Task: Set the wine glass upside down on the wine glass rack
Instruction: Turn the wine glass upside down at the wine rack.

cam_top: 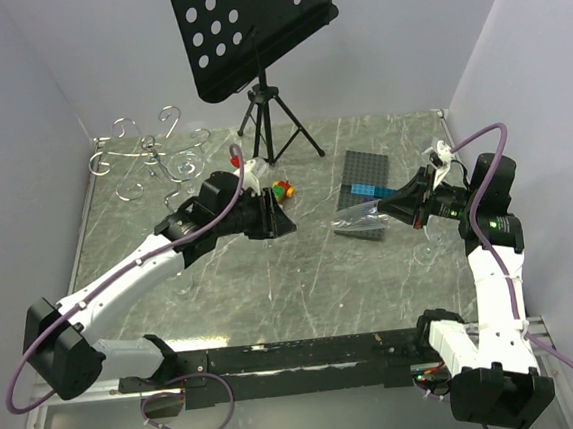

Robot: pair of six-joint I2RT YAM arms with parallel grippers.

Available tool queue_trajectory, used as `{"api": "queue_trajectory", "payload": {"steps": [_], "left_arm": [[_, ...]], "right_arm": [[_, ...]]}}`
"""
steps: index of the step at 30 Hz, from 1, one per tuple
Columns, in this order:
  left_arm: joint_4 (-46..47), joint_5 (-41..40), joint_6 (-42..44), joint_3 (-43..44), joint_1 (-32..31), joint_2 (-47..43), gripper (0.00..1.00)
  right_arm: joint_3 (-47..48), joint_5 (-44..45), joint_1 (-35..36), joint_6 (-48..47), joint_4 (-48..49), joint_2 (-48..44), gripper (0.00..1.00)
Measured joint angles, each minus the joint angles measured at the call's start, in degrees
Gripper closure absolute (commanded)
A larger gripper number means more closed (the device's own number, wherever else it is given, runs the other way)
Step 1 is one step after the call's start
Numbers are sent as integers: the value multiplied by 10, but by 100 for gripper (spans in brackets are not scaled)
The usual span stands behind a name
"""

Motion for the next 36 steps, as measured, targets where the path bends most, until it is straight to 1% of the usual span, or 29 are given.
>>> {"api": "queue_trajectory", "payload": {"steps": [4,5,9,11,12,13,19,22,24,26,27,29,32,36], "left_arm": [[-1,5,-1,0,0,13,63],[-1,6,-2,0,0,14,66],[0,14,-9,0,0,20,73],[2,18,-11,0,0,21,82],[4,20,-13,0,0,21,89],[7,21,-14,1,0,21,99],[16,19,-29,1,0,20,99],[15,10,-29,1,0,15,99],[12,-2,-27,1,-1,8,99],[4,-16,-23,1,0,-3,99],[-2,-25,-21,2,0,-9,99],[-17,-39,-14,5,1,-19,99],[-42,-61,-6,11,1,-36,99],[-74,-93,7,23,2,-60,99]], "right_arm": [[0,0,0,-3,-1,0,100],[0,0,0,-3,-1,0,100],[0,-1,0,-6,-4,0,100],[0,-1,0,-8,-6,0,100],[0,-1,0,-9,-7,0,100],[0,-1,0,-9,-8,0,100],[0,-2,0,-14,-9,0,99],[0,-3,0,-15,-10,0,73],[0,-7,0,-15,-14,0,48],[0,-8,0,-15,-18,0,31],[0,-8,0,-18,-18,0,24],[0,-9,0,-20,-20,0,15],[0,-11,0,-27,-23,0,9],[1,-14,0,-50,-44,0,4]]}}
